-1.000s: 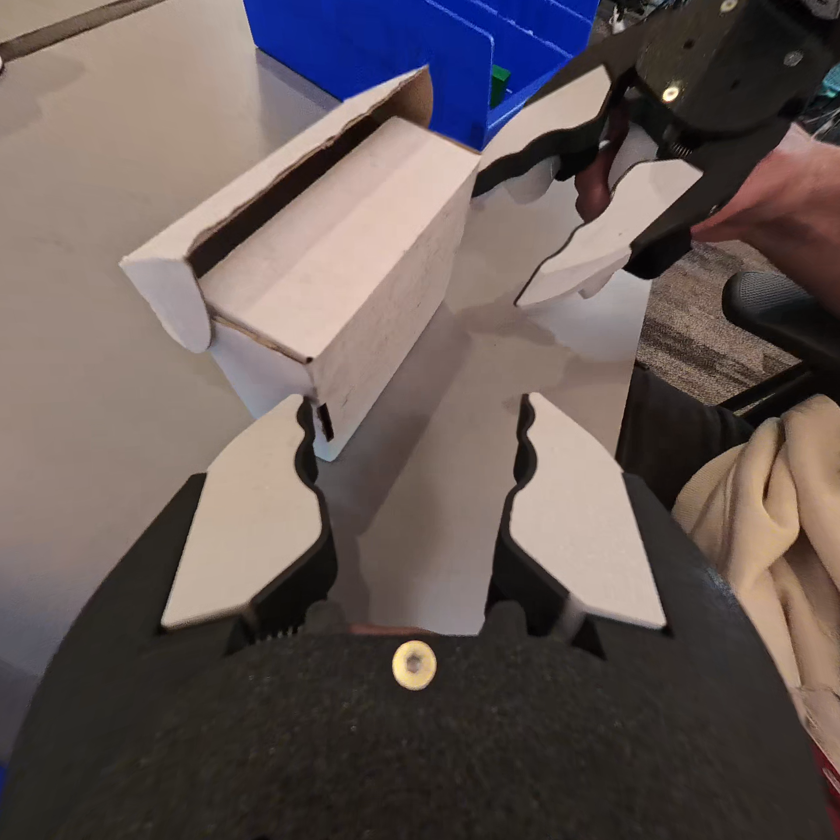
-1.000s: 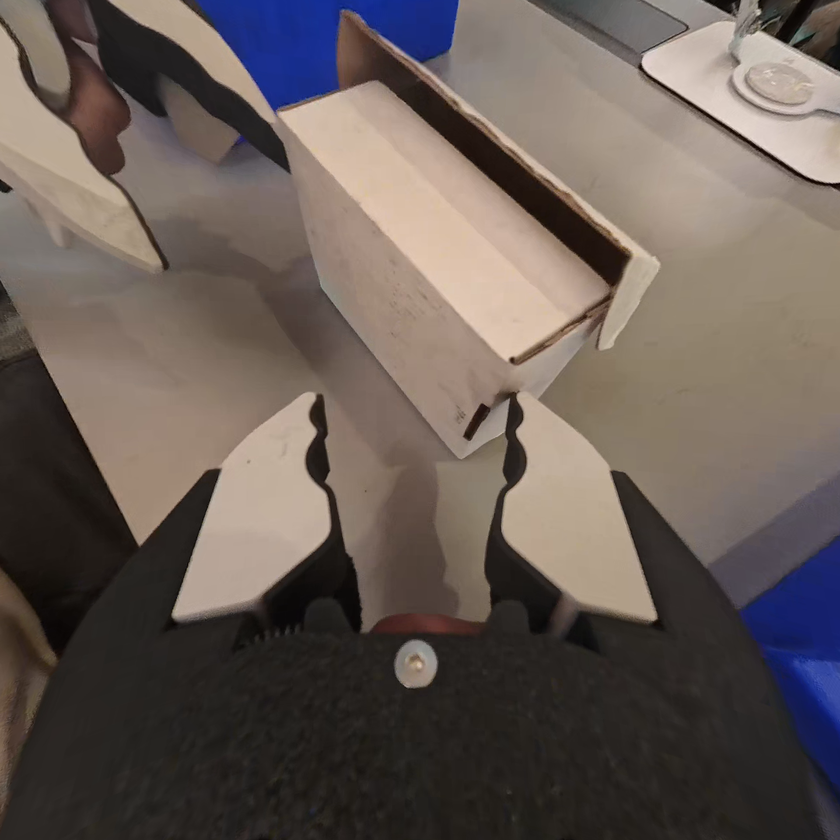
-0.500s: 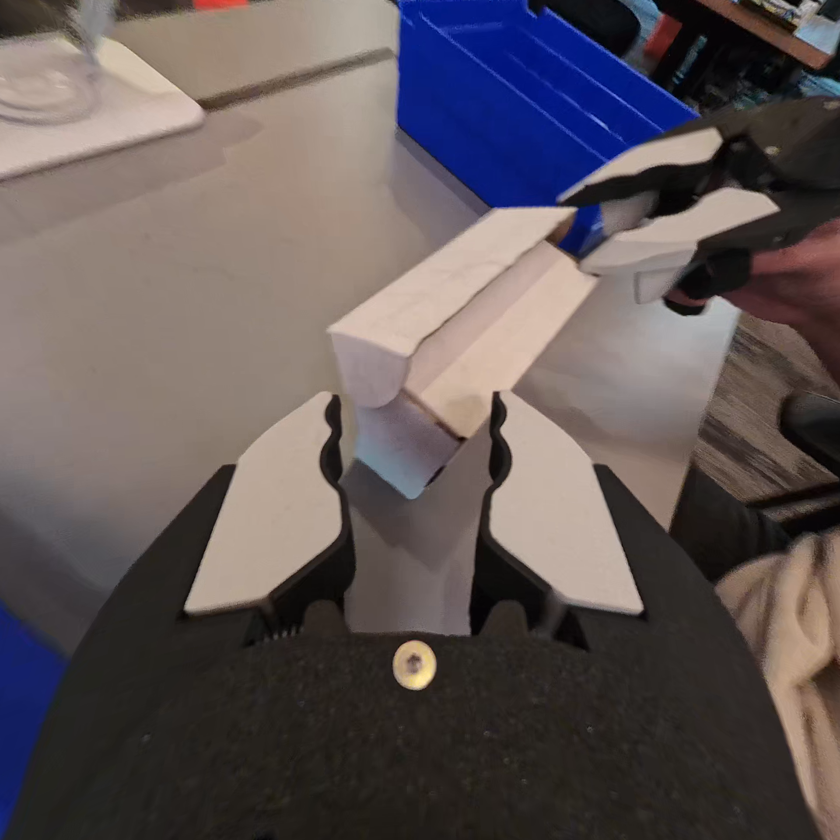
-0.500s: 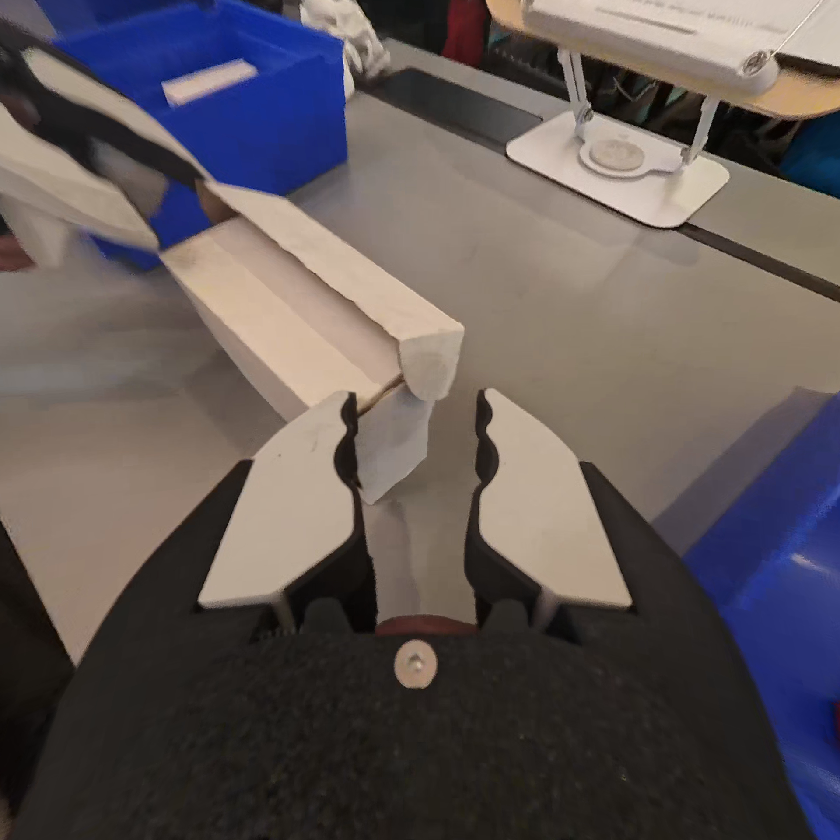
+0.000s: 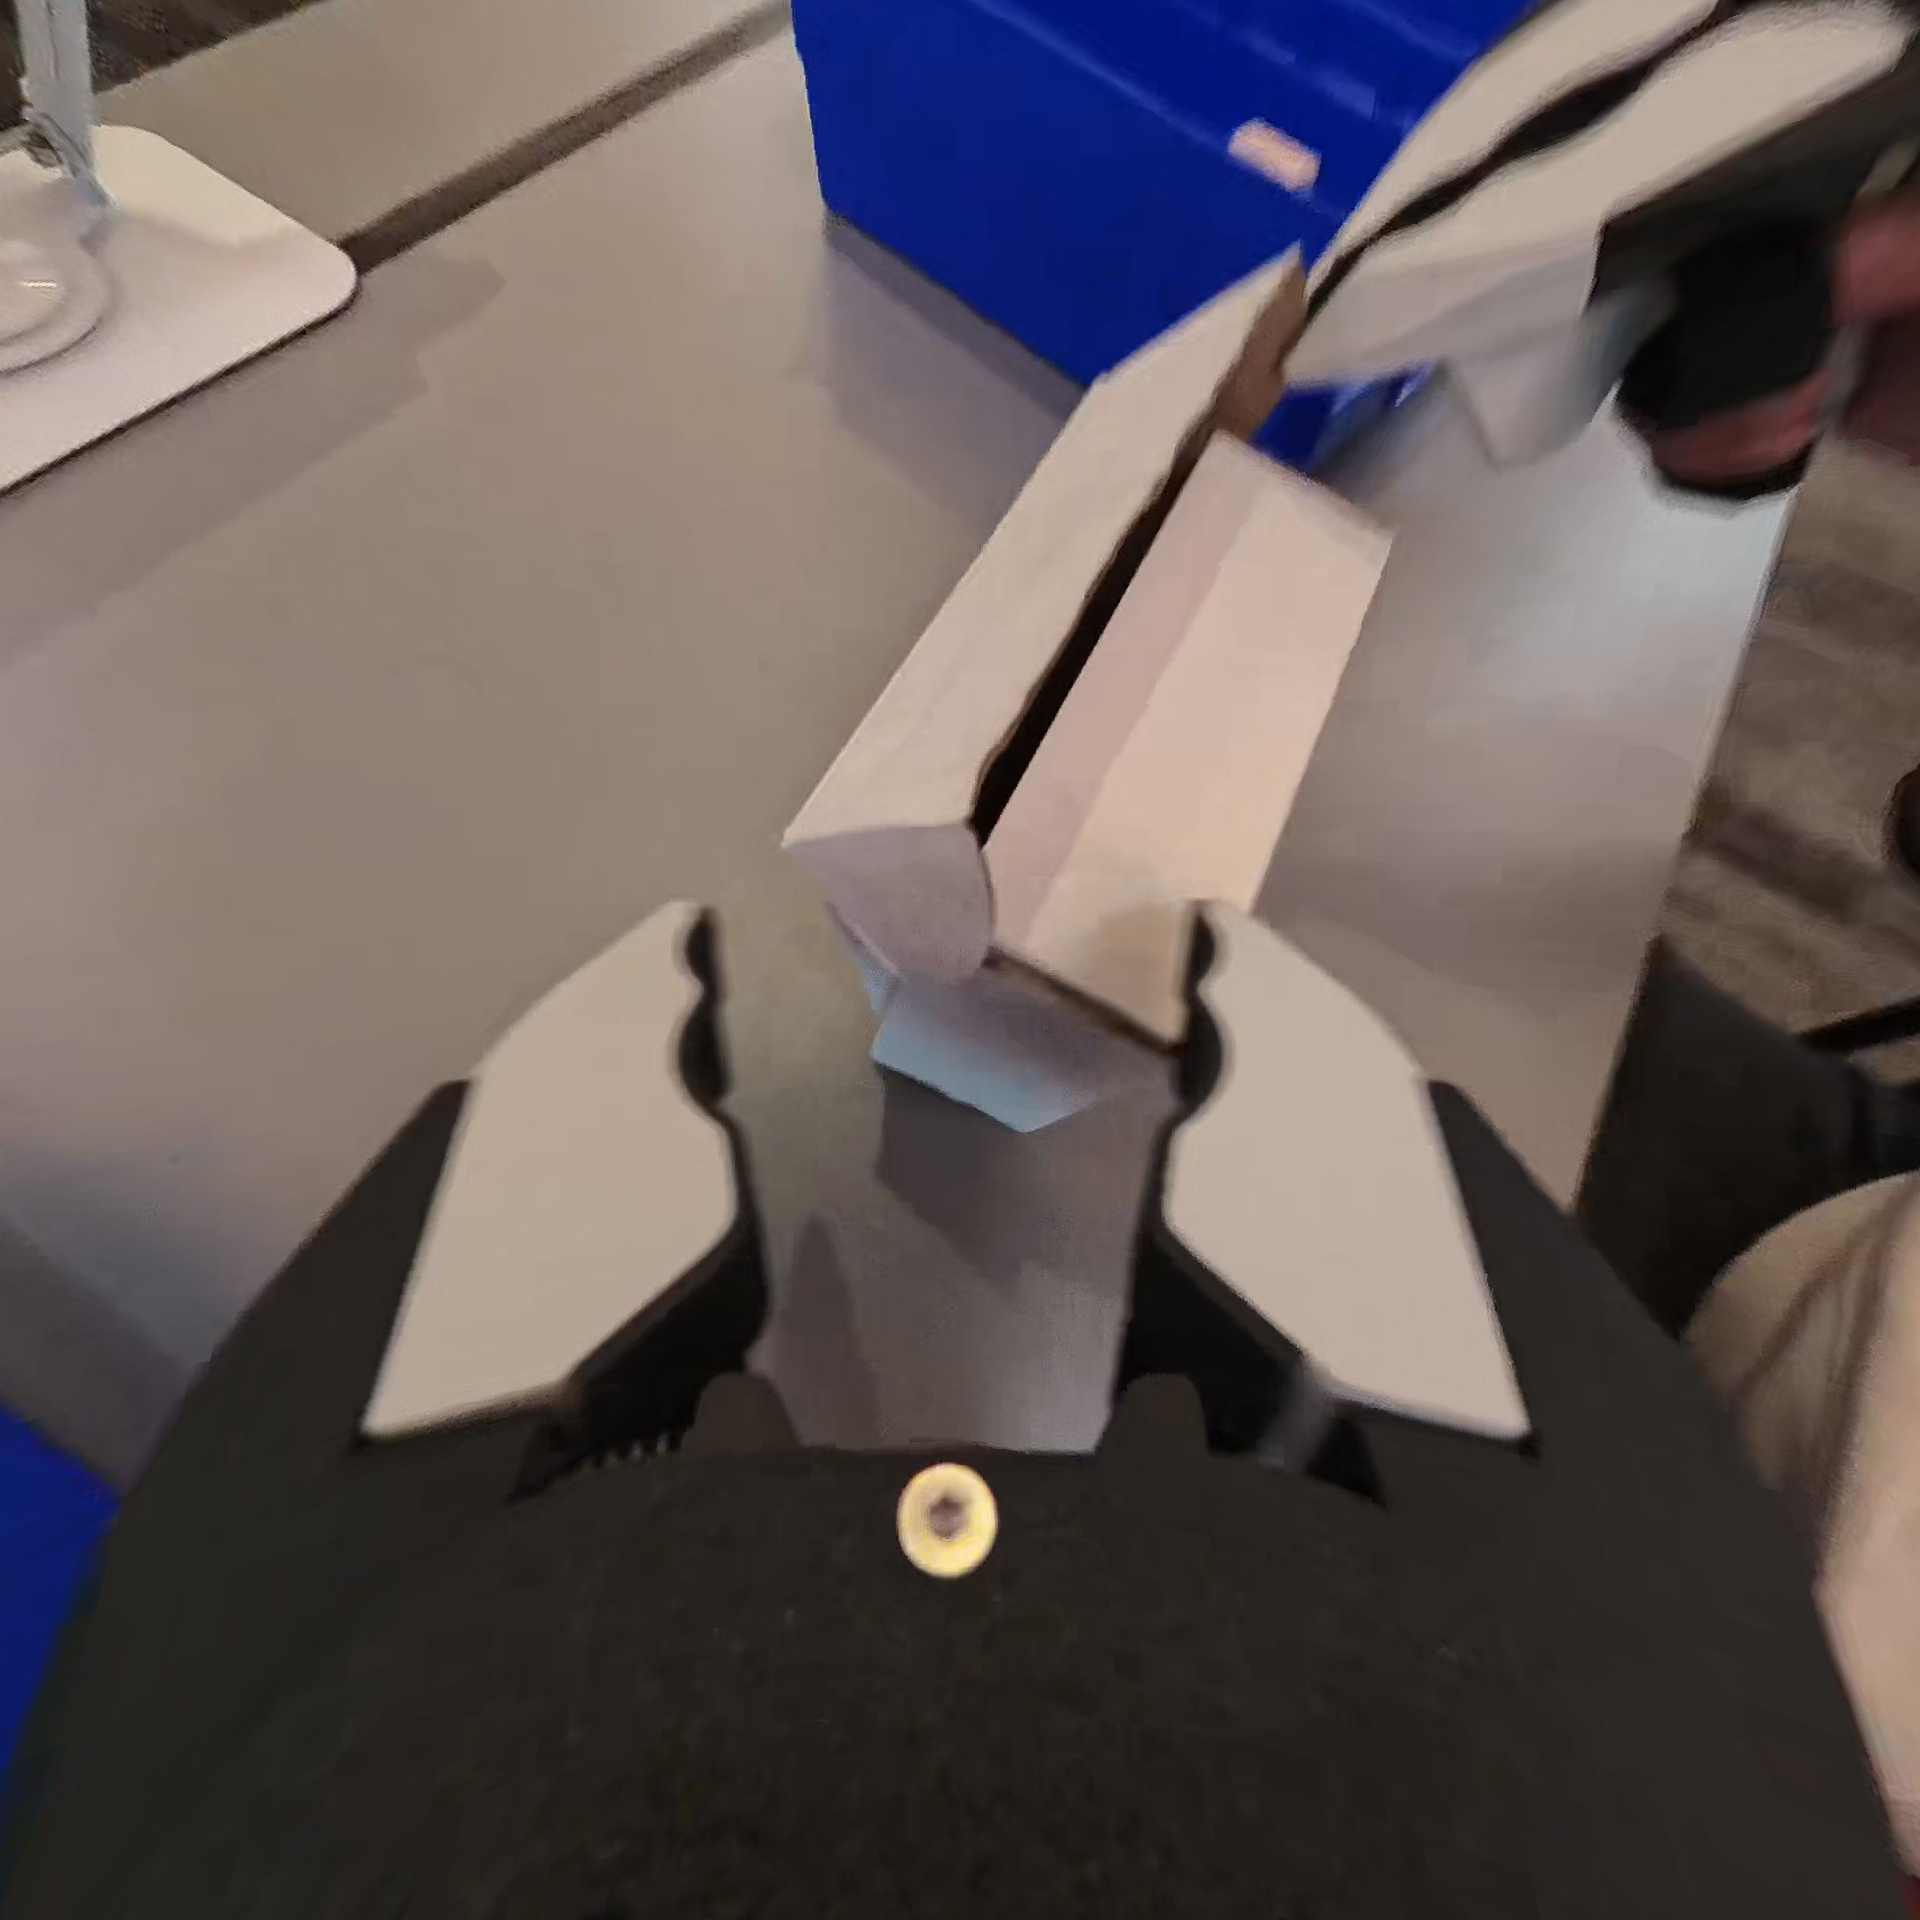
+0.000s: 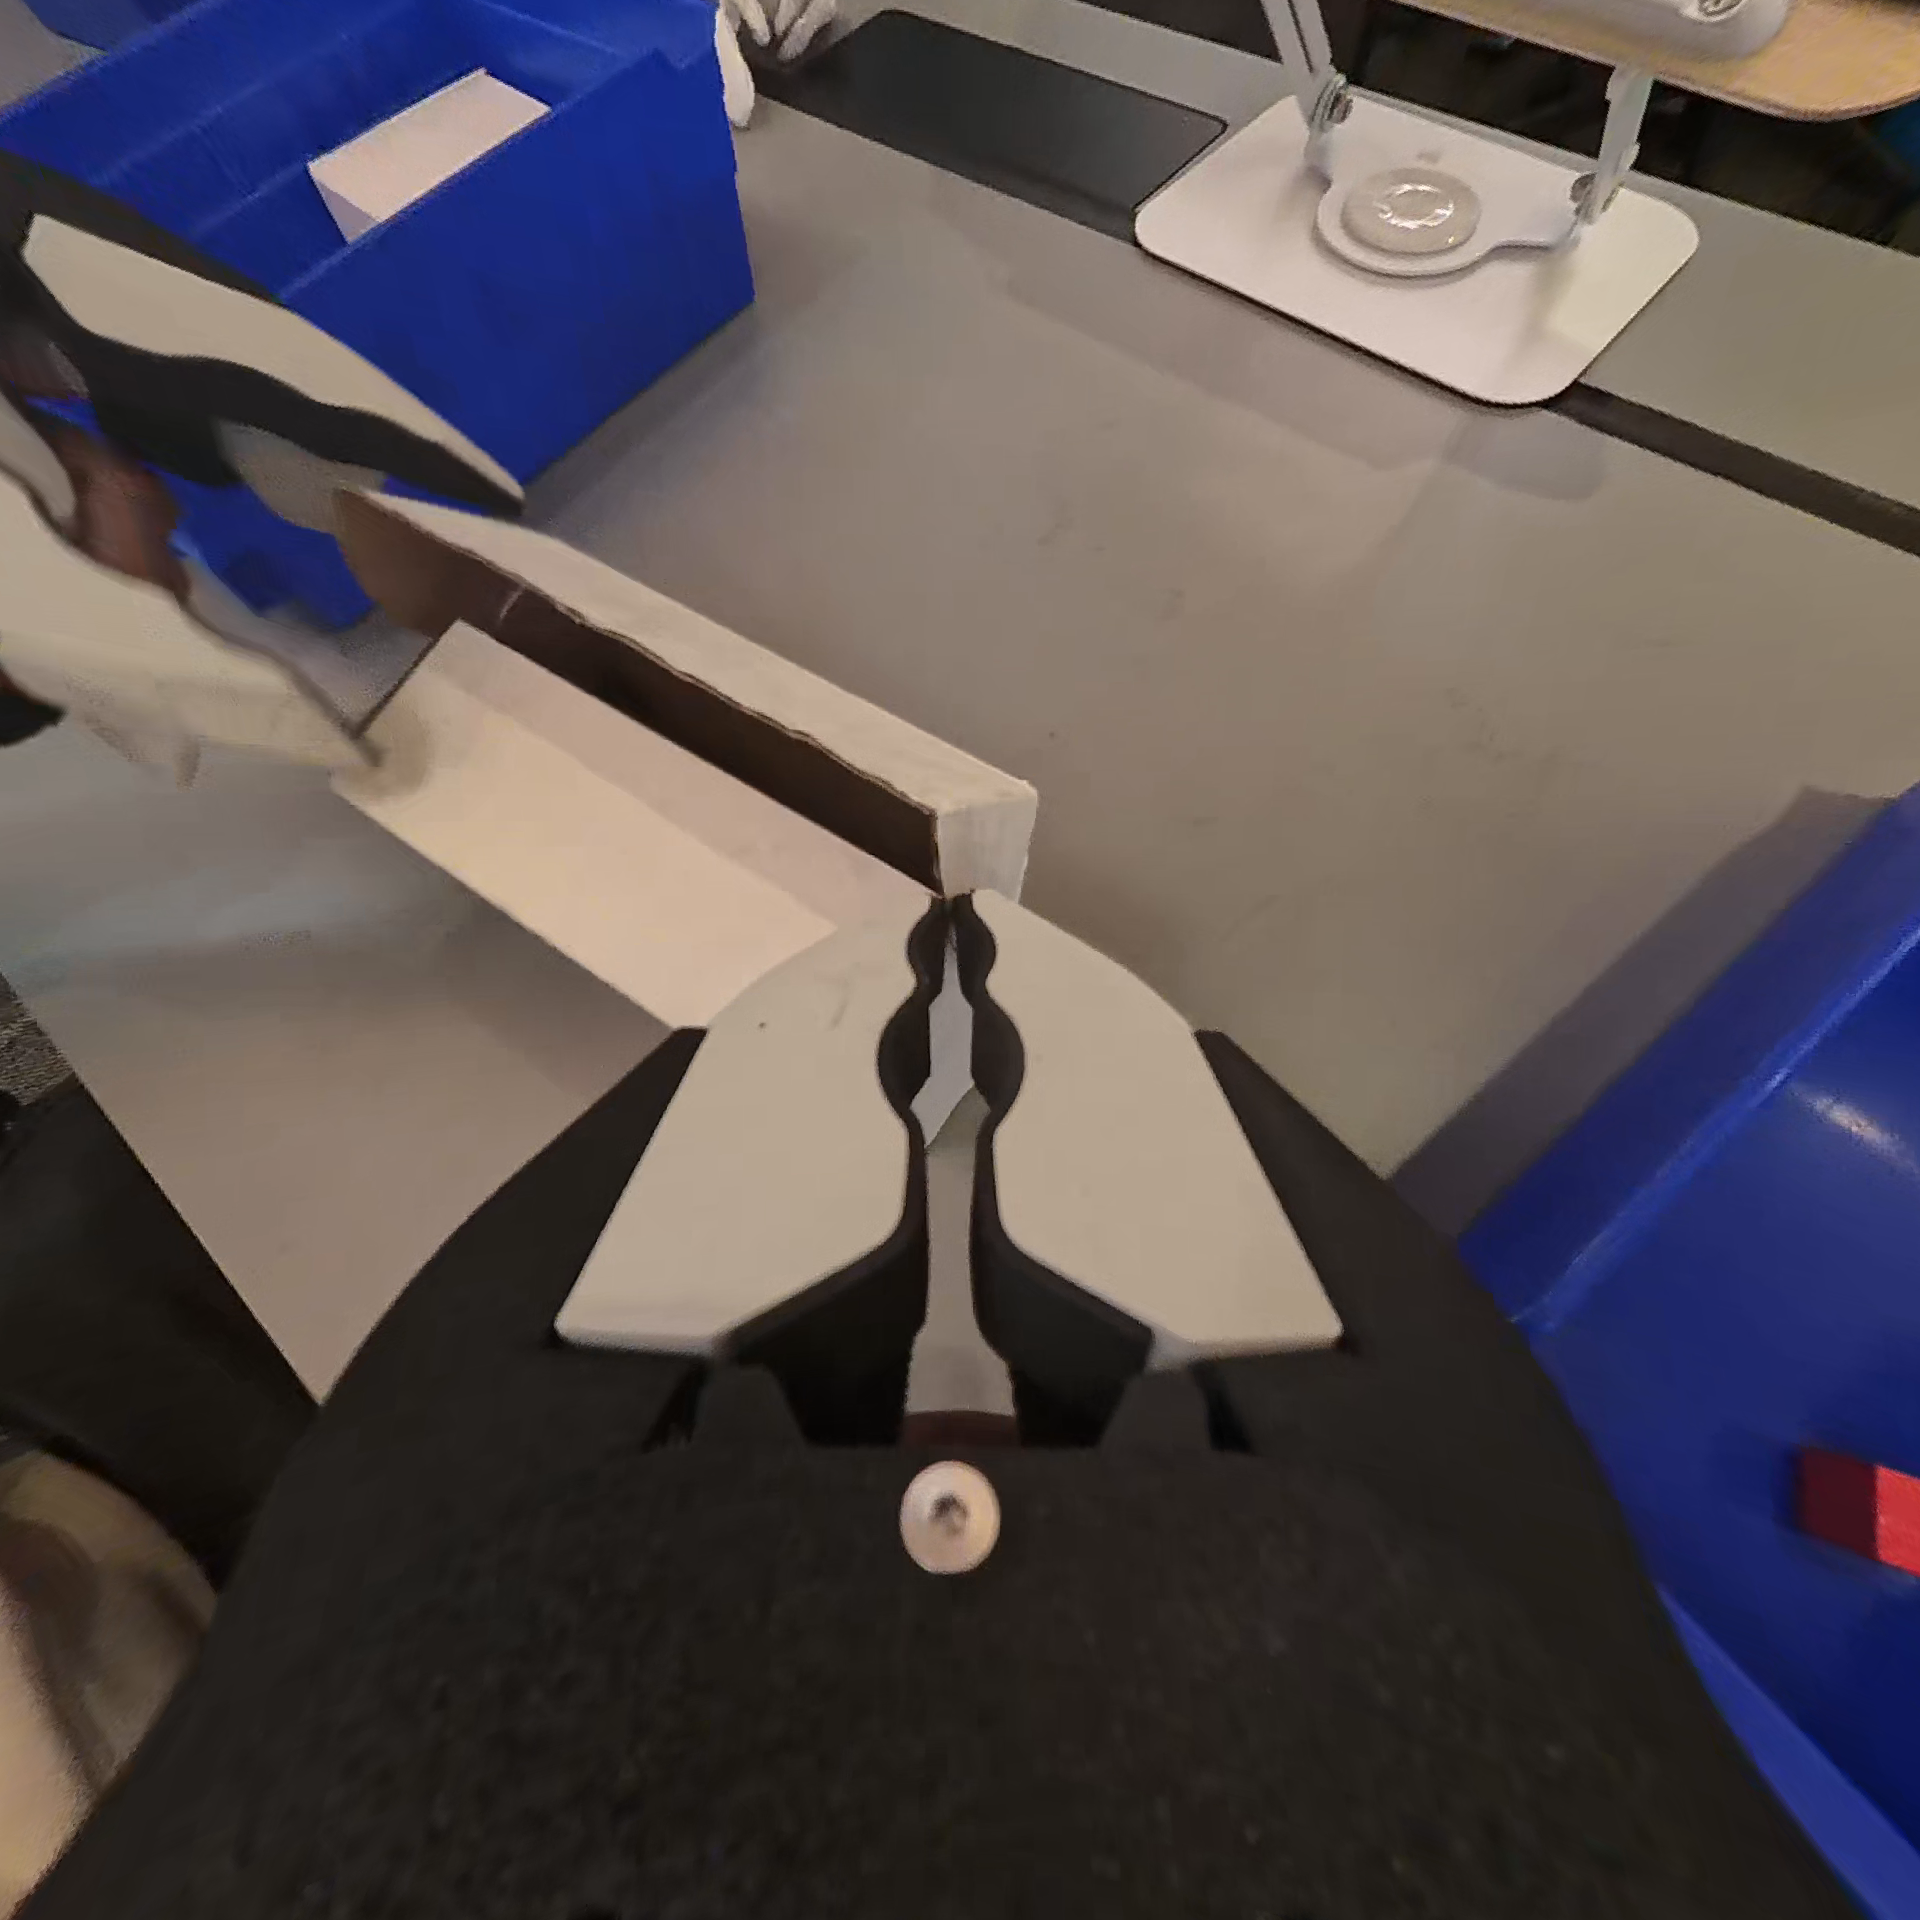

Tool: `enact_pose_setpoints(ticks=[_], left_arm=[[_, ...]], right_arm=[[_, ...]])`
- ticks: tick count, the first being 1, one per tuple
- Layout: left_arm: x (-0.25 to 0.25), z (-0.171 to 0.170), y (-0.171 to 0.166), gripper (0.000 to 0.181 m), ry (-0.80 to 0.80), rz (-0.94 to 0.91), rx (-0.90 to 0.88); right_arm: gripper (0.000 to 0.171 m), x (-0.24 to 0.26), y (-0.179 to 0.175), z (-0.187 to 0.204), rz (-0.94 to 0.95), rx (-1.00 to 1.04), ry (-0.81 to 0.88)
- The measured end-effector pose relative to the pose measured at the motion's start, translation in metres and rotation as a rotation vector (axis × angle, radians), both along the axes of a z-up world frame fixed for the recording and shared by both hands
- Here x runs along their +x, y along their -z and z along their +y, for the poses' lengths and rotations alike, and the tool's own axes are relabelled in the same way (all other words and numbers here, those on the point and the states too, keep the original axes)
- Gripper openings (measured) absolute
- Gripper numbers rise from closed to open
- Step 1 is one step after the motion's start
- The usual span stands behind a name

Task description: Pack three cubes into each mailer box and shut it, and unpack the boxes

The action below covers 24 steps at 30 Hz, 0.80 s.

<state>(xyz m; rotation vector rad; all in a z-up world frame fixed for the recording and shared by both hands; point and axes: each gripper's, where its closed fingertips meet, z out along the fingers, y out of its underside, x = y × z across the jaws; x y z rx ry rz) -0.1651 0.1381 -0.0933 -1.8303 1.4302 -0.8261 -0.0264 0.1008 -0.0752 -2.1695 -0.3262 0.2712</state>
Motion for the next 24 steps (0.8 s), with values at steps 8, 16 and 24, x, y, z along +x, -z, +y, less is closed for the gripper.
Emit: enact_pose_setpoints(ticks=[8, 16, 24], left_arm=[[0.022, -0.012, 0.05, 0.145, 0.179, -0.059, 0.095], [0.039, -0.014, 0.041, 0.104, 0.327, -0.199, 0.125], [0.038, -0.014, 0.035, 0.075, 0.349, -0.277, 0.062]], right_arm=[[0.002, 0.004, 0.014, 0.002, -0.038, -0.027, -0.025], [0.002, 0.01, 0.017, 0.007, 0.04, -0.045, -0.013], [0.03, 0.014, -0.029, -0.002, -0.242, 0.131, -0.06]])
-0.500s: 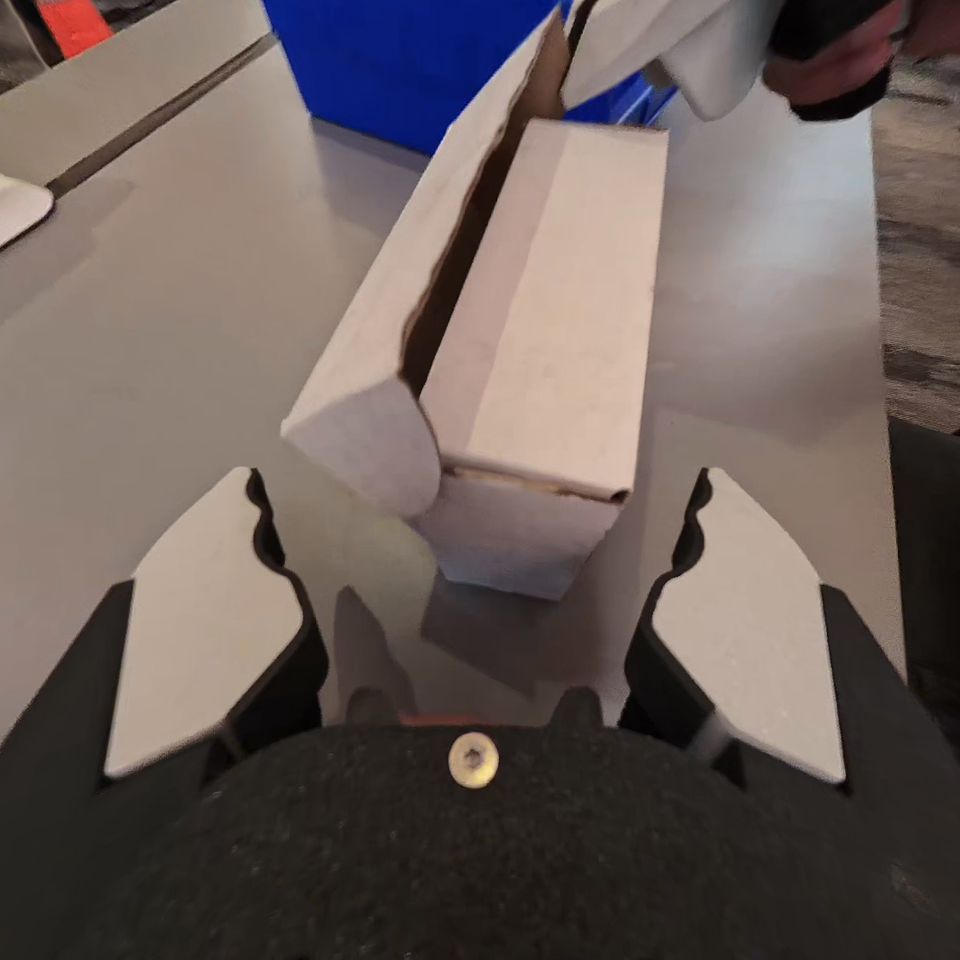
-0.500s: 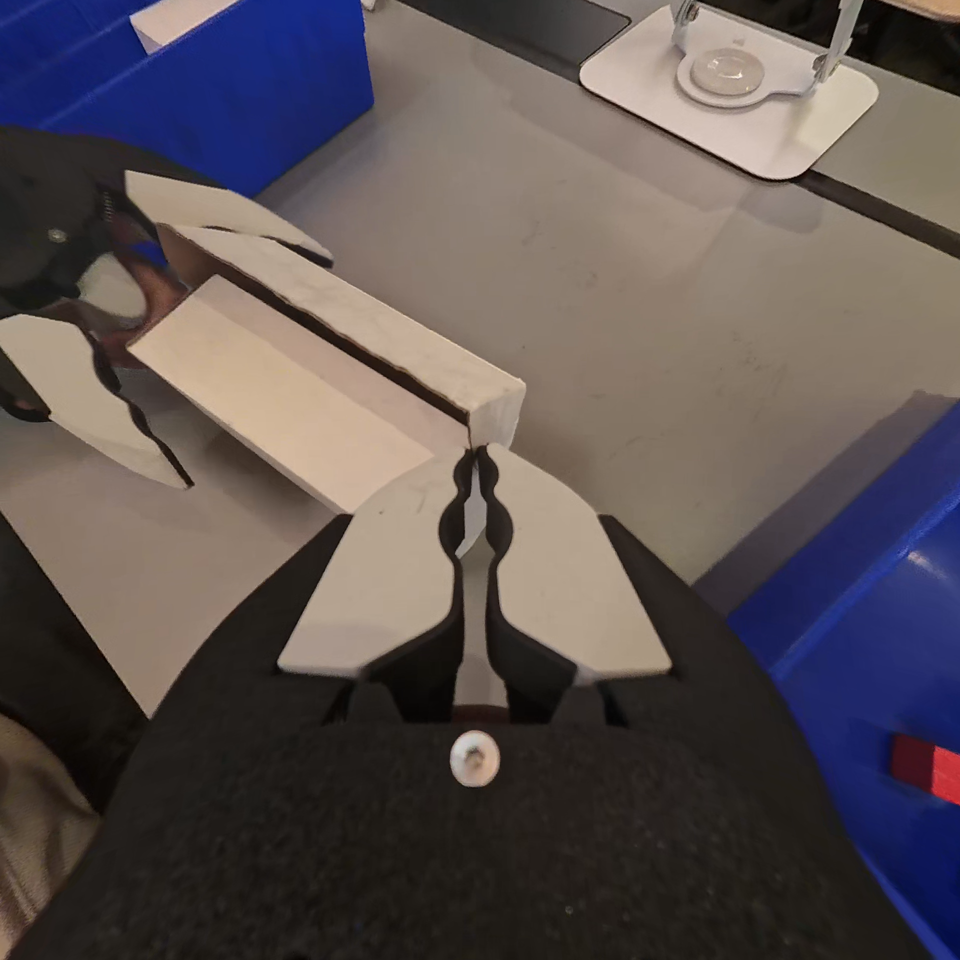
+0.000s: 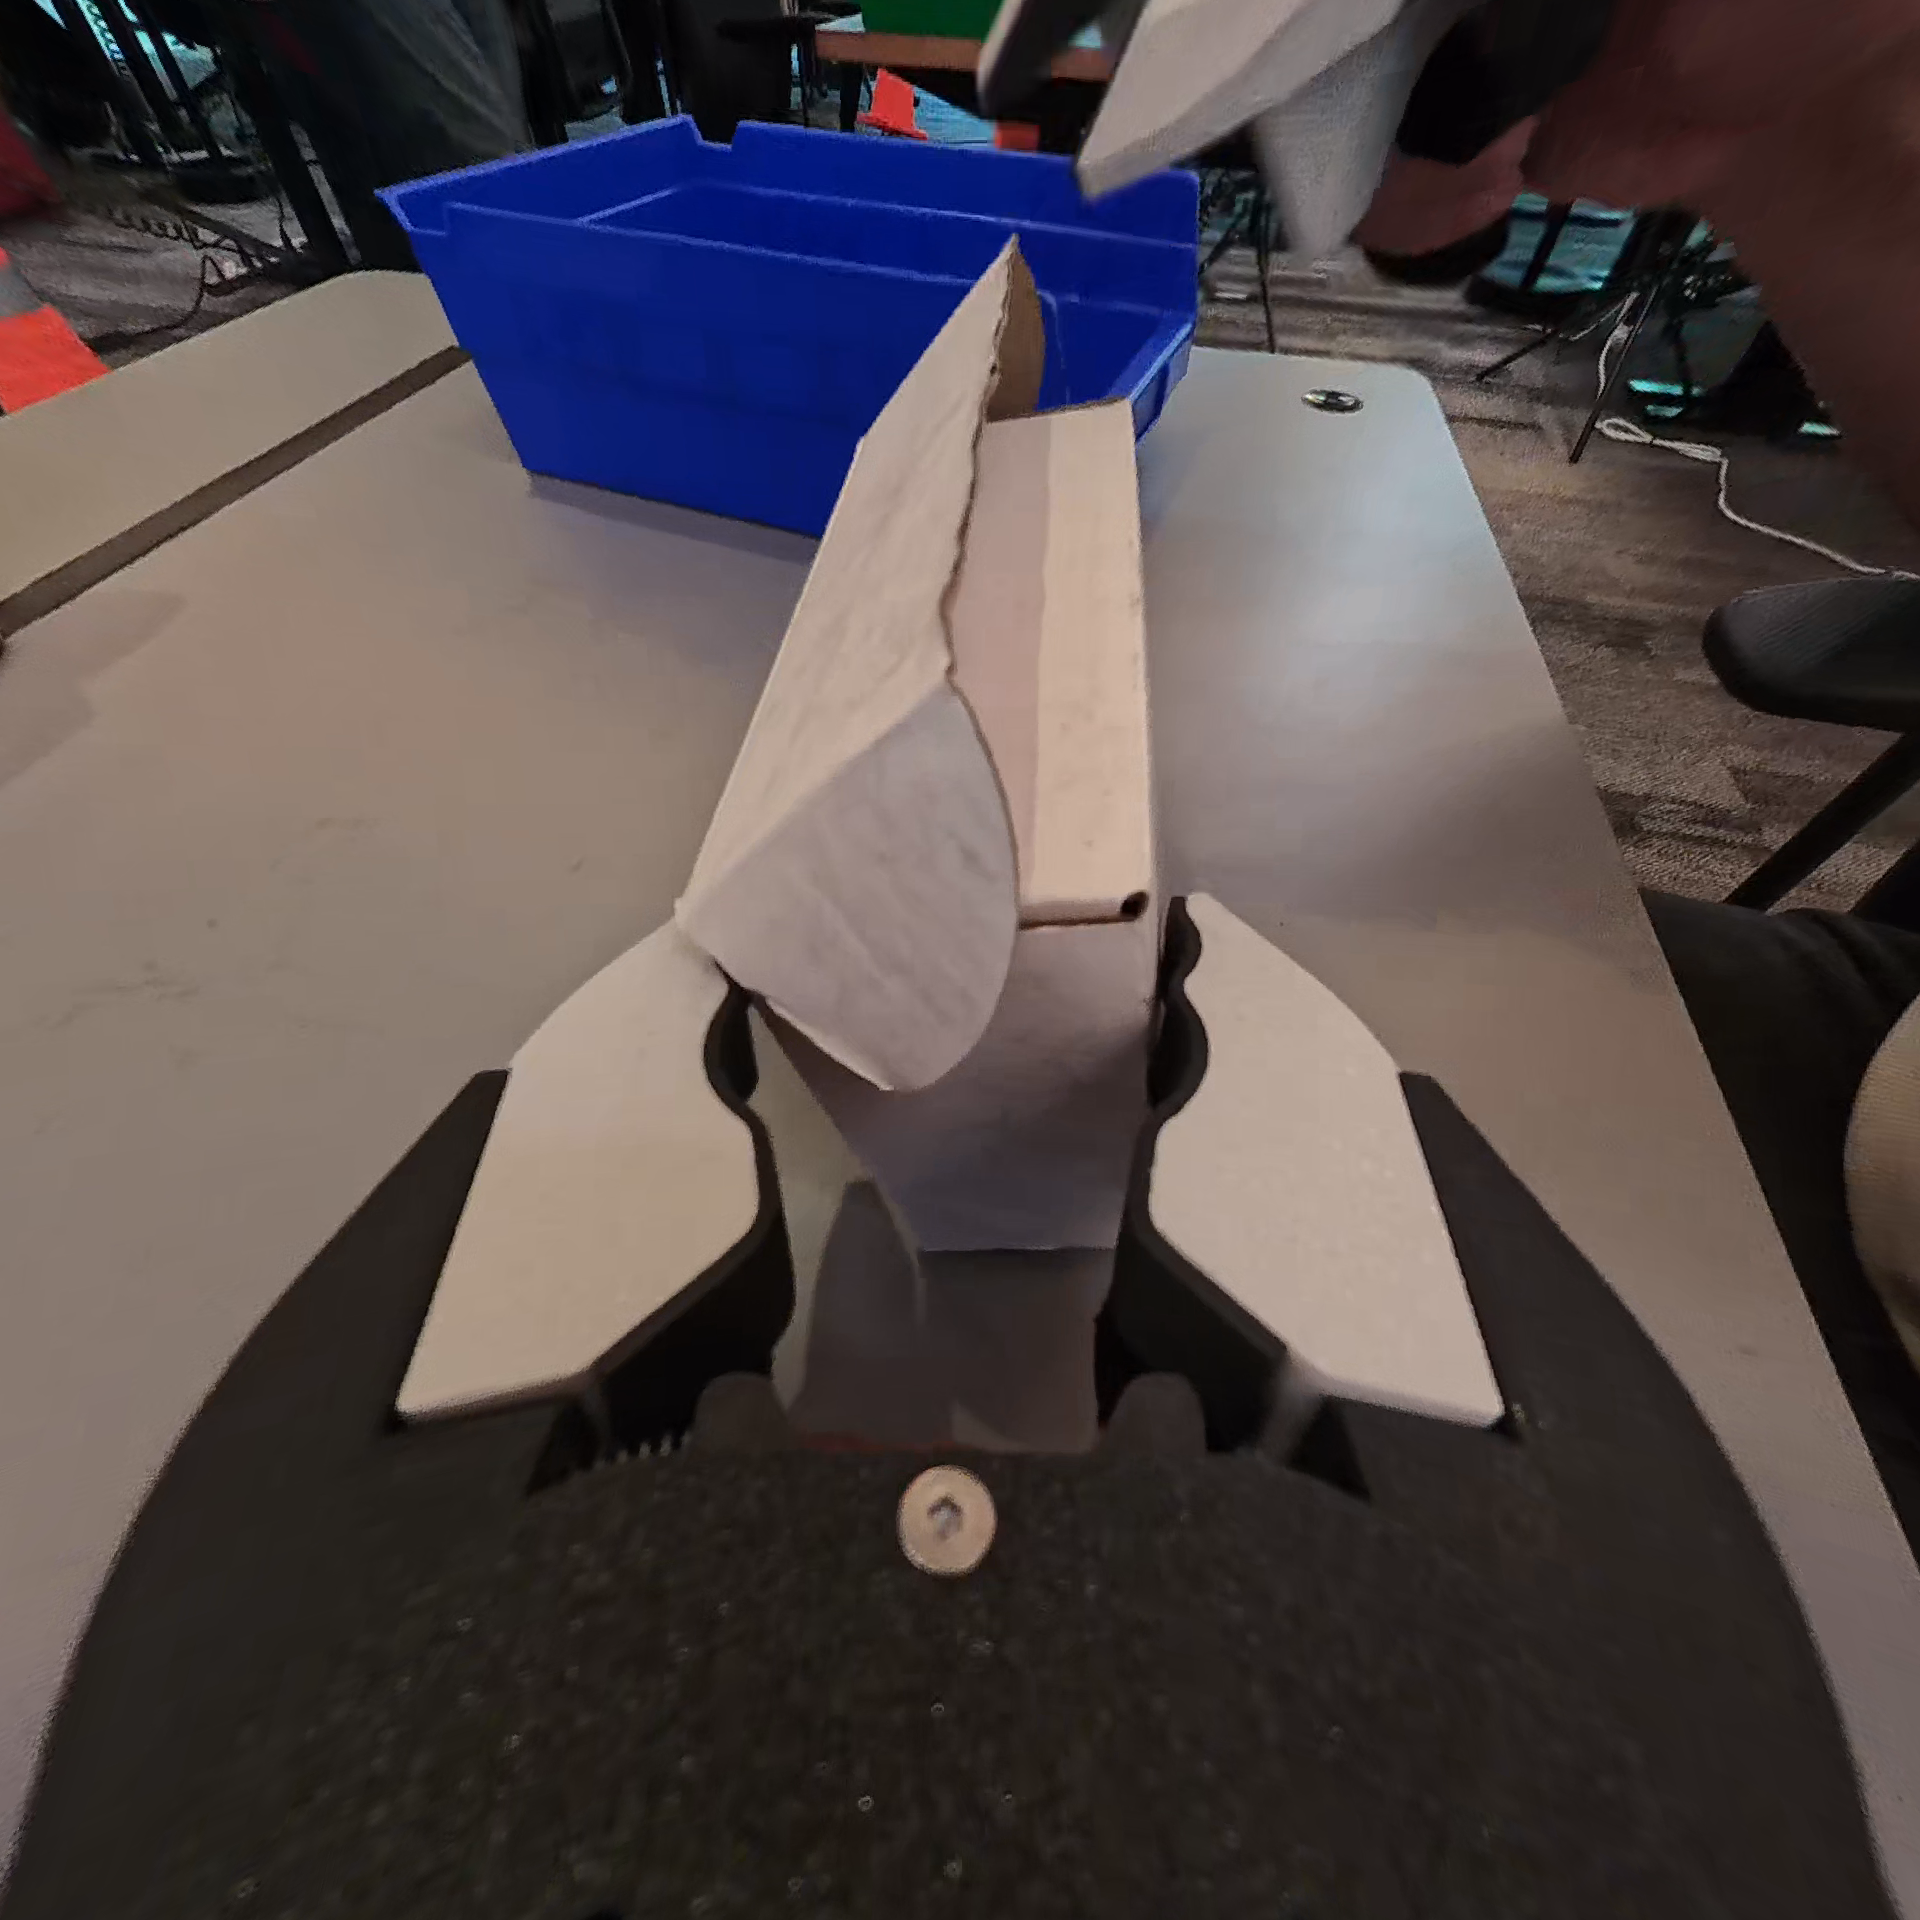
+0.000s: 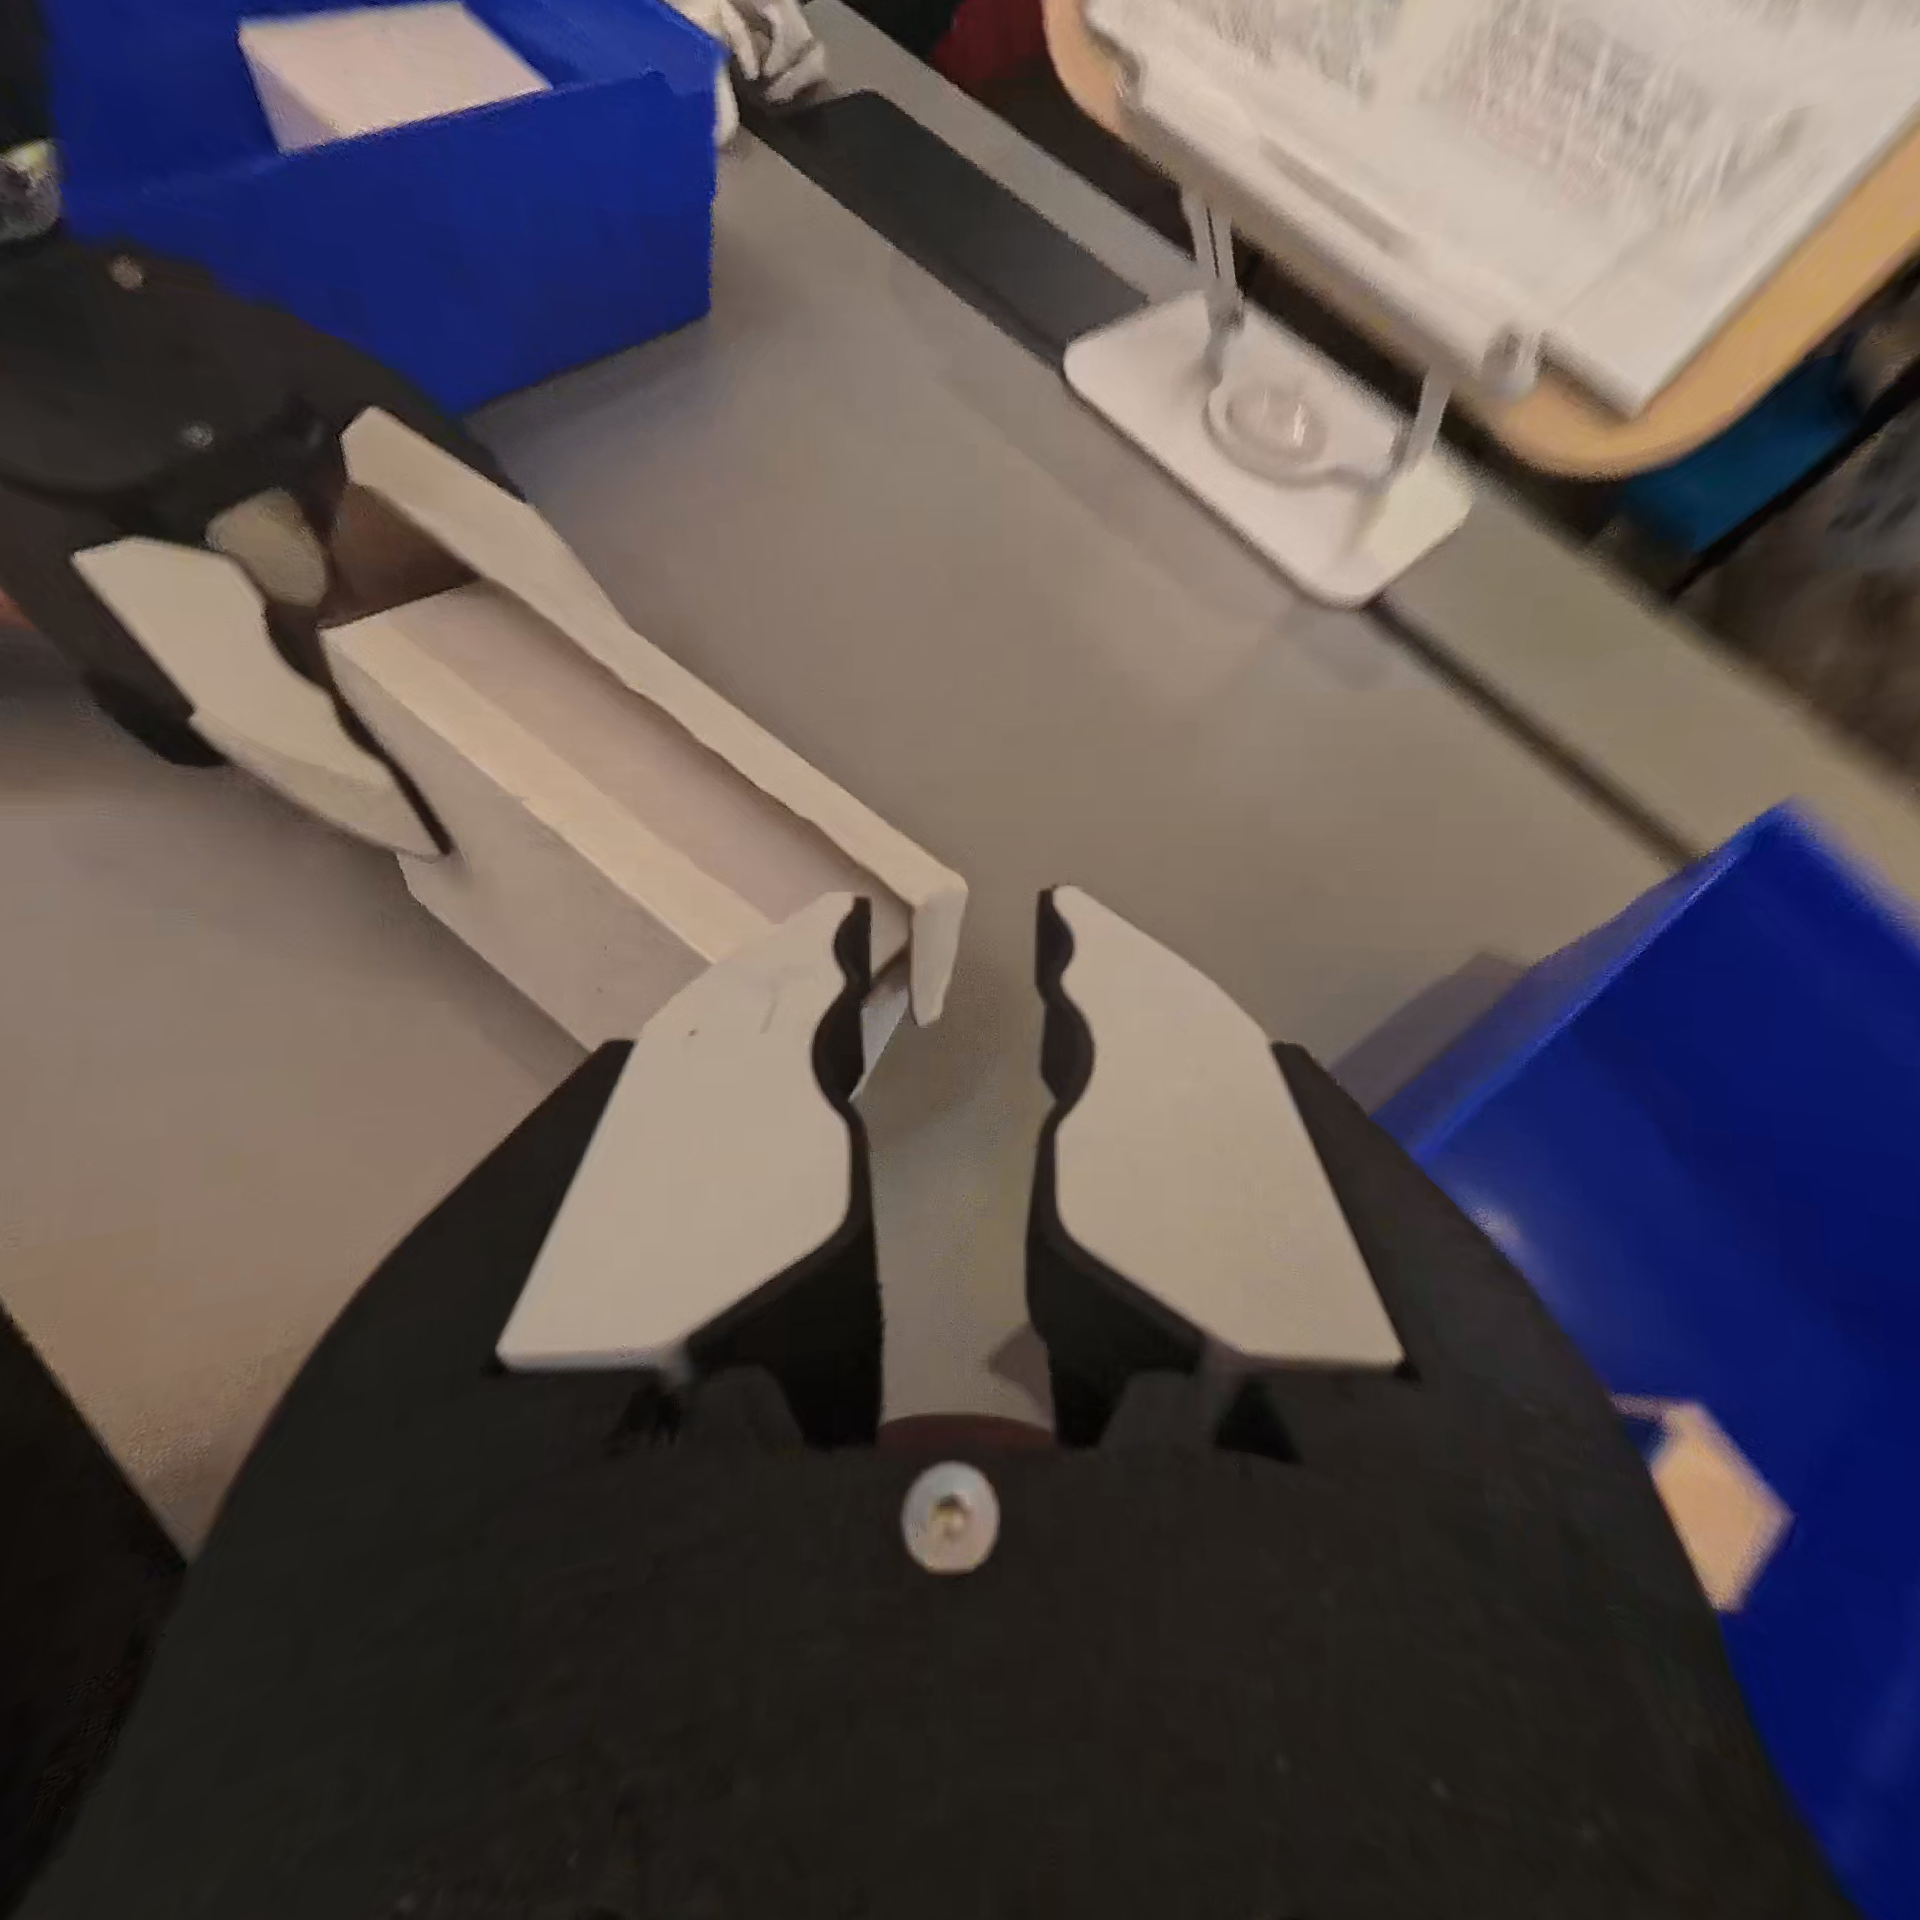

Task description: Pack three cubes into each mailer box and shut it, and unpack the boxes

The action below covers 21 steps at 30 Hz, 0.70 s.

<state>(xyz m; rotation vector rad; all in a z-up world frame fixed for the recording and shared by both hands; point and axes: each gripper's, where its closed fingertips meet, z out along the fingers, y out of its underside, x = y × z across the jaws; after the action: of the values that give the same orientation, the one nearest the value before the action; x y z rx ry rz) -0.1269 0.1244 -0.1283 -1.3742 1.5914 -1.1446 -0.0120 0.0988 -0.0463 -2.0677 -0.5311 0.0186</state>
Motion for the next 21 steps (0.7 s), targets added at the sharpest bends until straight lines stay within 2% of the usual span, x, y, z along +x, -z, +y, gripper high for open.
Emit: enact_pose_setpoints(ticks=[2, 5, 7, 9, 11, 16, 17, 21], left_arm=[[0.0, -0.002, 0.001, 0.074, 0.003, 0.007, 0.018], [0.0, -0.005, 0.002, 0.074, 0.006, 0.007, 0.035], [0.0, -0.006, 0.002, 0.073, 0.005, 0.01, 0.044], [0.0, -0.005, 0.002, 0.073, -0.006, 0.009, 0.063], [-0.002, -0.001, 0.003, 0.073, -0.023, 0.007, 0.092], [-0.006, -0.006, 0.006, 0.069, 0.004, 0.006, 0.175], [-0.006, -0.007, 0.006, 0.069, 0.005, 0.011, 0.173], [-0.006, -0.004, 0.008, 0.068, -0.006, 0.024, 0.133]], right_arm=[[0.033, -0.026, -0.011, -0.002, -0.143, 0.031, -0.104], [0.041, -0.07, 0.001, 0.008, -0.359, -0.005, -0.295], [0.03, -0.072, 0.016, 0.026, -0.572, -0.05, -0.338], [0.005, -0.078, 0.025, 0.037, -0.679, -0.099, -0.427], [0.002, -0.082, 0.026, 0.038, -0.619, -0.236, -0.489], [0.002, -0.087, 0.014, 0.028, -0.211, -0.585, -0.607], [0.002, -0.087, 0.016, 0.027, -0.184, -0.601, -0.621], [0.004, -0.088, 0.017, 0.031, -0.304, -0.489, -0.601]])
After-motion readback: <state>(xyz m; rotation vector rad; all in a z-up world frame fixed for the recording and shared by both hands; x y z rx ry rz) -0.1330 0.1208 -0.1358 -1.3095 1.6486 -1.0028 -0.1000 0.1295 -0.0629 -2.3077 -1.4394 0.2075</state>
